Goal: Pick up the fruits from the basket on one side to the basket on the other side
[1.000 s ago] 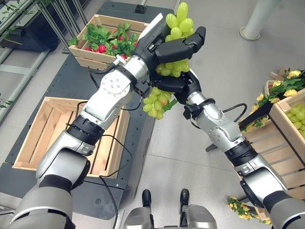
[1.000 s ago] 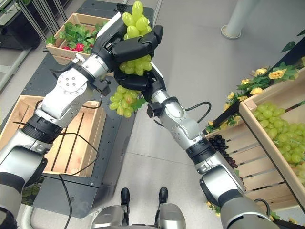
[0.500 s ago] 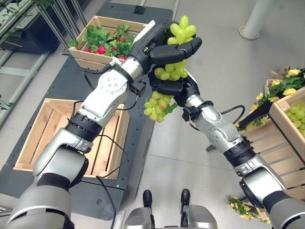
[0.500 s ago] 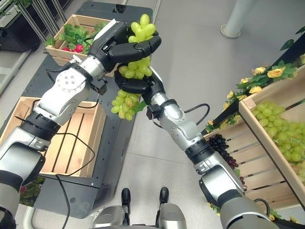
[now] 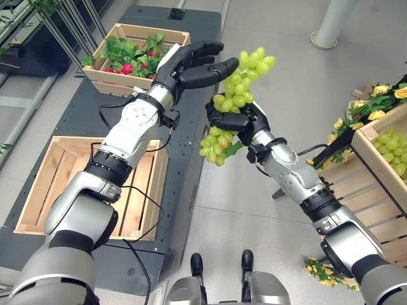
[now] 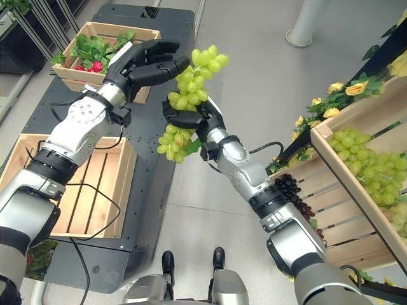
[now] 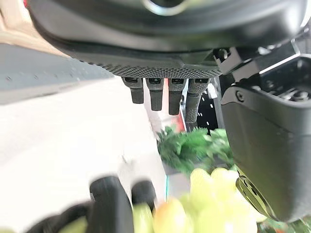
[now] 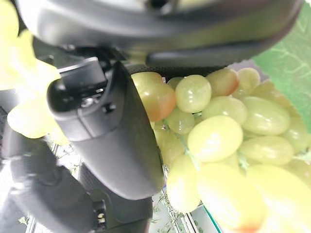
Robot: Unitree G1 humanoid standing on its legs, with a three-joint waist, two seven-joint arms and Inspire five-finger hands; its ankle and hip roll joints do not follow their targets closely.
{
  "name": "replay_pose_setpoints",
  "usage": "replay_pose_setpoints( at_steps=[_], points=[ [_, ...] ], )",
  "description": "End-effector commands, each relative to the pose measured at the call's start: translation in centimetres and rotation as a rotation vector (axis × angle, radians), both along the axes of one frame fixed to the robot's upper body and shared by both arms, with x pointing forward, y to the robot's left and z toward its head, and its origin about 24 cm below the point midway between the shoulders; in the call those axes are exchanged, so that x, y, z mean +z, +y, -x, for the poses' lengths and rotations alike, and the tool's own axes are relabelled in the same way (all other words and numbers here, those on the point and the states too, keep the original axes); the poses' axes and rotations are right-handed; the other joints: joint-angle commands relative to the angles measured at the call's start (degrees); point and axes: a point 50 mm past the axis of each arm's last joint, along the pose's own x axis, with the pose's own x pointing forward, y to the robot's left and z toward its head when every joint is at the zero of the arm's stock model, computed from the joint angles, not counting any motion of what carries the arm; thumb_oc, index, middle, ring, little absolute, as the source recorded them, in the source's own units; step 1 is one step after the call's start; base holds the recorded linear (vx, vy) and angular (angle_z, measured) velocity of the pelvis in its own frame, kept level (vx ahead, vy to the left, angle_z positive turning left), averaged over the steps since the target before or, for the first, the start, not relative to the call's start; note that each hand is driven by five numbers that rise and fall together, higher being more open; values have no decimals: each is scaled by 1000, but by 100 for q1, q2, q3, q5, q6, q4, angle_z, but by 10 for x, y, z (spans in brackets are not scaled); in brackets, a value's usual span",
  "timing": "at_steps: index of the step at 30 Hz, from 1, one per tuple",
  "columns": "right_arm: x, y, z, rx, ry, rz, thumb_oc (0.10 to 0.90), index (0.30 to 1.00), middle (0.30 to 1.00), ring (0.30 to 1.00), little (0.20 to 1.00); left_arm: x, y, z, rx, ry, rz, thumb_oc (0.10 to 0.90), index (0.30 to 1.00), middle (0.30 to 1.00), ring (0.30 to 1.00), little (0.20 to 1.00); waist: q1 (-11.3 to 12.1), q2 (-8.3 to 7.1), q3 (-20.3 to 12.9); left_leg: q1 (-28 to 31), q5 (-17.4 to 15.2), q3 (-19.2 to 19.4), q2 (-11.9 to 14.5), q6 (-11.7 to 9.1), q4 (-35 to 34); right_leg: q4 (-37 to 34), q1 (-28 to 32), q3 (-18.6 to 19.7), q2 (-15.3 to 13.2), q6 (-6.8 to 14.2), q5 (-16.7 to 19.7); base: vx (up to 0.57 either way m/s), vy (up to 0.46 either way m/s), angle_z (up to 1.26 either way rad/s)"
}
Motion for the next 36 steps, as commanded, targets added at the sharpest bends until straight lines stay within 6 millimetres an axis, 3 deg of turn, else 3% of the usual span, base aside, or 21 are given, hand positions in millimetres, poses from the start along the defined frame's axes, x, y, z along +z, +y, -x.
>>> replay_pose_setpoints(
  at_steps=[1,8,12,16,24,30,33,36],
  points=[
    [-18,-1,5,-19,-26,-171,400,300,300,300,300,-12,39,-7,182,-6,167,800,900,900,900,900,-20,257,-2092,-188,-433,-177,-145,-63,4,1,-18,-19,-8,-134,-295,31,9,-4],
    [-33,-18,9,-58,-4,-143,400,300,300,300,300,-16,71,0,328,-74,146,800,900,900,900,900,-102,235,-2082,-170,-445,-86,-125,-59,4,1,-49,60,-9,-124,-278,19,14,-7],
    [-43,-33,16,-75,-8,-132,400,300,300,300,300,-44,78,8,330,-28,127,800,900,900,900,900,-136,208,-2047,-162,-461,-56,-125,-42,4,1,-70,132,2,-118,-261,4,8,-2],
    [-47,-51,25,-89,-20,-116,400,300,300,300,300,-84,83,22,273,61,176,800,900,900,900,900,-185,165,-1994,-125,-489,-18,-121,-15,4,1,-91,233,12,-108,-235,11,34,-8],
    [-48,-62,33,-73,-58,-64,400,300,300,300,300,-128,71,39,223,129,318,800,900,900,900,900,-250,86,-1948,-29,-522,118,-104,15,4,1,-79,362,39,-88,-176,26,37,-16],
    [-31,-68,47,2,-141,-1,400,300,300,300,300,-171,51,58,209,224,378,800,900,900,900,900,-344,-16,-1915,8,-556,255,-89,56,4,1,-127,521,65,-51,-110,16,25,-18],
    [-15,-75,55,63,-181,25,400,300,300,300,300,-203,37,71,227,315,402,800,900,900,900,900,-459,-93,-1905,46,-593,398,-72,76,4,1,-165,638,81,-19,-72,10,33,-20],
    [-11,-81,59,81,-183,31,400,300,300,300,300,-216,32,78,221,359,414,800,900,900,900,900,-521,-120,-1898,66,-610,485,-62,81,4,1,-184,720,93,-5,-48,10,33,-18]
  ],
)
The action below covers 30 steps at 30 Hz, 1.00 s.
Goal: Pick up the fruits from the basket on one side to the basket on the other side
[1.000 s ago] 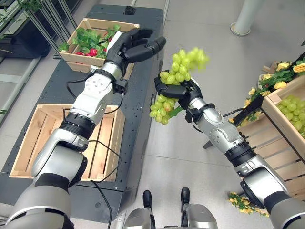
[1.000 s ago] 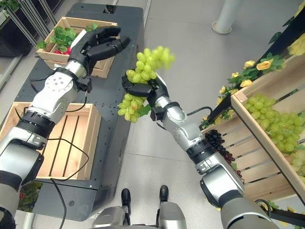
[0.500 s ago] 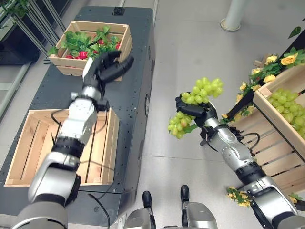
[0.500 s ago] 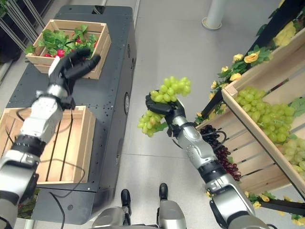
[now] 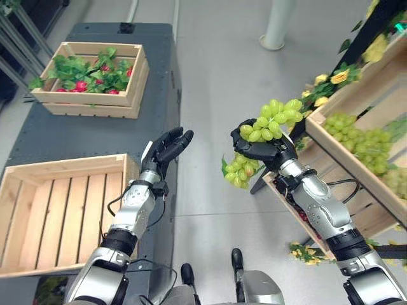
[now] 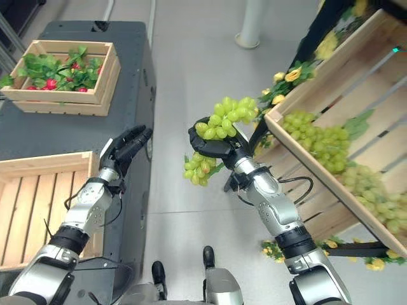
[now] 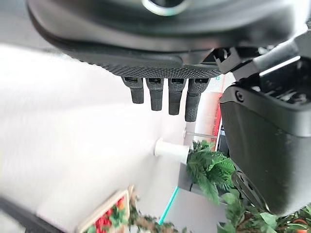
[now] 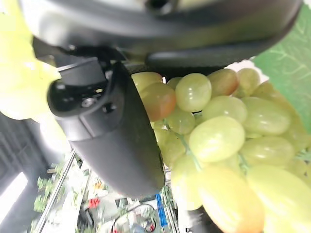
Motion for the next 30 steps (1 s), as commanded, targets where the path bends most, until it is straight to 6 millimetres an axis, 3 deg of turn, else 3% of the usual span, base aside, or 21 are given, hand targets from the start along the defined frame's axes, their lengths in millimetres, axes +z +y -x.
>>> replay_pose_setpoints(
  at_steps=[1,11,21,30],
  points=[
    [30,-21,10,43,-136,-38,400,300,300,300,300,-14,-11,7,2,-40,19,800,900,900,900,900,-116,352,-1395,-25,-506,-1,-88,98,15,4,122,-72,5,-6,-254,15,45,-22],
    [47,-39,23,81,-181,-24,400,300,300,300,300,-43,-32,22,-9,56,70,800,900,900,900,900,-365,271,-1337,75,-567,319,-63,125,15,4,72,306,70,11,-172,18,34,-16],
    [88,-49,50,150,-348,-1,400,300,300,300,300,-67,-22,36,43,175,70,800,900,900,900,900,-708,271,-1301,143,-628,637,-86,139,15,4,4,632,100,78,-92,7,48,-14],
    [93,-66,58,110,-352,68,400,300,300,300,300,-74,-24,42,-17,184,-26,800,900,900,900,900,-995,267,-1300,248,-787,822,-124,178,15,4,-36,920,148,165,-96,13,64,-13]
  ],
)
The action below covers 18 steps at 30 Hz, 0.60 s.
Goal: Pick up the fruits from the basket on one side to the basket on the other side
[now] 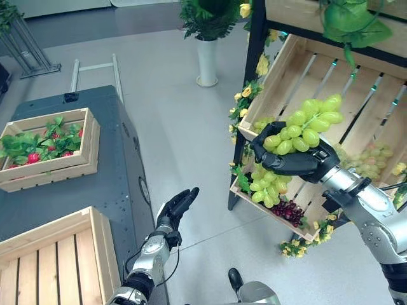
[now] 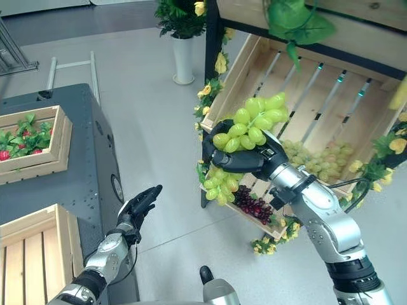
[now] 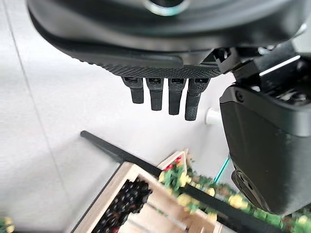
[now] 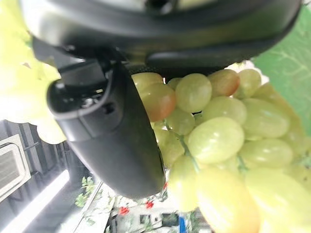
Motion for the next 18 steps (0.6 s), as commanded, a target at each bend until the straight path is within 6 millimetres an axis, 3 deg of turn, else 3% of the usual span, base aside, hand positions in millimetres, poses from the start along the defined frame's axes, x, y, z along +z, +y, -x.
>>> replay_pose_setpoints(
  at_steps=[1,7,13,18],
  points=[
    [58,-9,3,34,-261,-62,400,300,300,300,300,31,-3,-27,-92,-201,-79,800,900,900,900,900,9,76,-390,123,-677,-26,-87,161,56,8,234,97,81,49,-273,7,47,-7],
    [68,-19,-3,-14,-272,-19,400,300,300,300,300,29,-6,-27,-133,-194,-96,800,900,900,900,900,-94,57,-386,153,-714,106,-101,168,60,8,177,244,118,86,-215,21,44,-17],
    [91,-56,-16,-192,-331,5,400,300,300,300,300,24,-10,-18,-165,-185,-84,800,900,900,900,900,-70,14,-441,134,-750,128,-102,176,60,8,105,281,135,143,-151,30,24,-8],
    [99,-73,-16,-299,-379,47,400,300,300,300,300,19,-9,-13,-173,-161,-85,800,900,900,900,900,-18,-55,-448,51,-768,79,-88,201,114,22,47,260,128,171,-120,0,0,0]
  ],
)
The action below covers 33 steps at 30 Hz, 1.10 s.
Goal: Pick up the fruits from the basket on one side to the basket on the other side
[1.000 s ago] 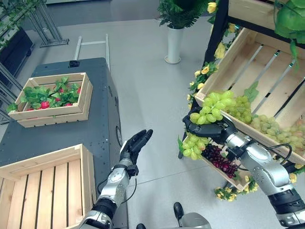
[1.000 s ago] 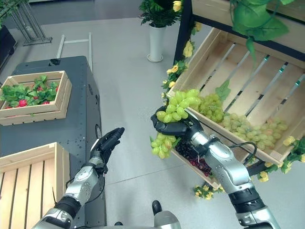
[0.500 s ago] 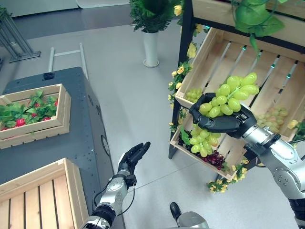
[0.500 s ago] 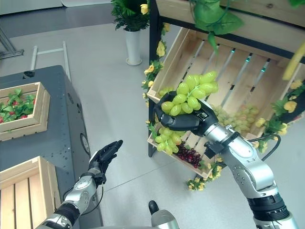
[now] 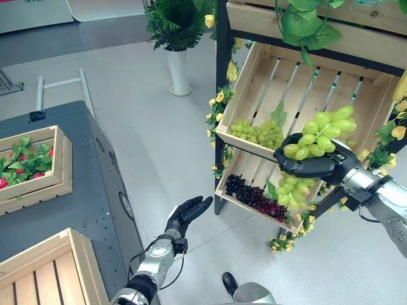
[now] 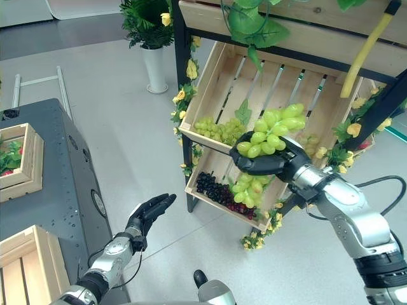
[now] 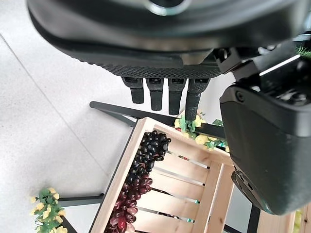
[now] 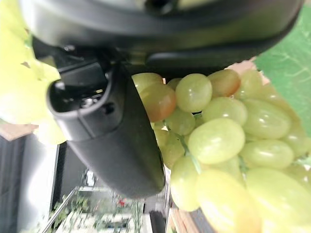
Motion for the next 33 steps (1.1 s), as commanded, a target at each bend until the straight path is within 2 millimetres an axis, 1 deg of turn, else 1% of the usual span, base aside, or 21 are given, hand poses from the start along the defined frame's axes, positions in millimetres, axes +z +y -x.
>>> replay_pose_setpoints(
  at_steps=[1,2,3,4,7,8,9,11,14,15,17,18,20,24,26,28,33],
  points=[
    [112,-19,-4,-84,-535,-47,400,300,300,300,300,27,6,-20,-35,-192,-20,800,900,900,900,900,278,27,-269,11,-674,-223,-77,181,118,26,153,-26,104,119,-156,0,0,0],
    [114,-22,-4,-103,-542,-39,400,300,300,300,300,26,7,-19,-36,-189,-24,800,900,900,900,900,291,18,-268,7,-675,-235,-76,186,123,26,151,-27,107,120,-153,0,0,0],
    [117,-30,-5,-161,-567,9,400,300,300,300,300,25,7,-18,-37,-184,-28,800,900,900,900,900,322,-5,-268,-14,-686,-263,-75,196,143,29,149,-36,111,120,-152,0,0,0],
    [118,-31,-5,-169,-571,15,400,300,300,300,300,25,7,-18,-38,-183,-29,800,900,900,900,900,325,-6,-269,-17,-688,-268,-75,197,146,29,148,-36,111,120,-152,0,0,0],
    [125,-44,-6,-263,-622,129,400,300,300,300,300,24,9,-16,-38,-177,-31,800,900,900,900,900,381,-24,-288,-31,-706,-316,-79,209,165,27,158,-60,114,121,-165,25,-8,1],
    [132,-51,-5,-318,-659,213,400,300,300,300,300,23,10,-13,-41,-173,-33,800,900,900,900,900,424,-34,-302,-39,-713,-344,-78,211,172,26,166,-80,114,120,-175,49,-18,3],
    [138,-56,-4,-348,-679,252,400,300,300,300,300,22,11,-12,-40,-170,-33,800,900,900,900,900,455,-41,-310,-38,-711,-369,-79,210,169,24,177,-92,118,119,-181,45,-21,3],
    [144,-59,-4,-384,-710,303,400,300,300,300,300,21,11,-10,-41,-165,-32,800,900,900,900,900,488,-46,-320,-38,-708,-389,-81,209,166,22,186,-118,119,117,-188,15,-8,1],
    [160,-66,-2,-460,-788,380,400,300,300,300,300,19,13,-7,-47,-155,-30,800,900,900,900,900,586,-55,-326,-52,-696,-478,-88,212,162,18,221,-162,125,100,-214,6,-4,1],
    [165,-67,-2,-482,-814,391,400,300,300,300,300,17,13,-5,-50,-148,-28,800,900,900,900,900,633,-52,-332,-53,-689,-519,-91,209,152,16,237,-190,123,94,-230,0,0,0],
    [168,-67,-2,-490,-829,387,400,300,300,300,300,16,14,-4,-54,-142,-26,800,900,900,900,900,656,-47,-329,-52,-687,-549,-94,208,154,14,254,-214,118,92,-239,-26,-26,2],
    [169,-67,-3,-499,-840,374,400,300,300,300,300,16,14,-3,-56,-138,-26,800,900,900,900,900,699,-90,-327,-108,-558,-493,-96,194,156,12,205,-195,123,51,-147,-49,-48,5],
    [173,-67,-5,-518,-853,349,400,300,300,300,300,13,14,-2,-68,-127,-24,800,900,900,900,900,756,-87,-329,-97,-559,-552,-101,187,145,10,229,-242,113,44,-168,-22,-17,4],
    [179,-67,-9,-539,-863,359,400,300,300,300,300,11,13,-1,-86,-116,-22,800,900,900,900,900,824,-96,-342,-102,-554,-611,-108,178,132,10,245,-301,102,42,-187,-6,4,8],
    [180,-67,-10,-541,-859,385,400,300,300,300,300,11,12,-2,-88,-112,-19,800,900,900,900,900,844,-95,-360,-98,-557,-636,-114,175,122,10,256,-326,97,39,-205,-12,12,5],
    [179,-67,-14,-544,-845,449,400,300,300,300,300,11,11,-3,-88,-111,-15,800,900,900,900,900,876,-111,-373,-113,-557,-672,-120,173,133,10,257,-355,90,42,-207,-24,14,17],
    [177,-68,-19,-532,-815,505,400,300,300,300,300,10,12,-3,-92,-109,-20,800,900,900,900,900,919,-137,-373,-113,-565,-682,-119,180,140,10,257,-398,76,47,-209,-14,3,4]
  ],
)
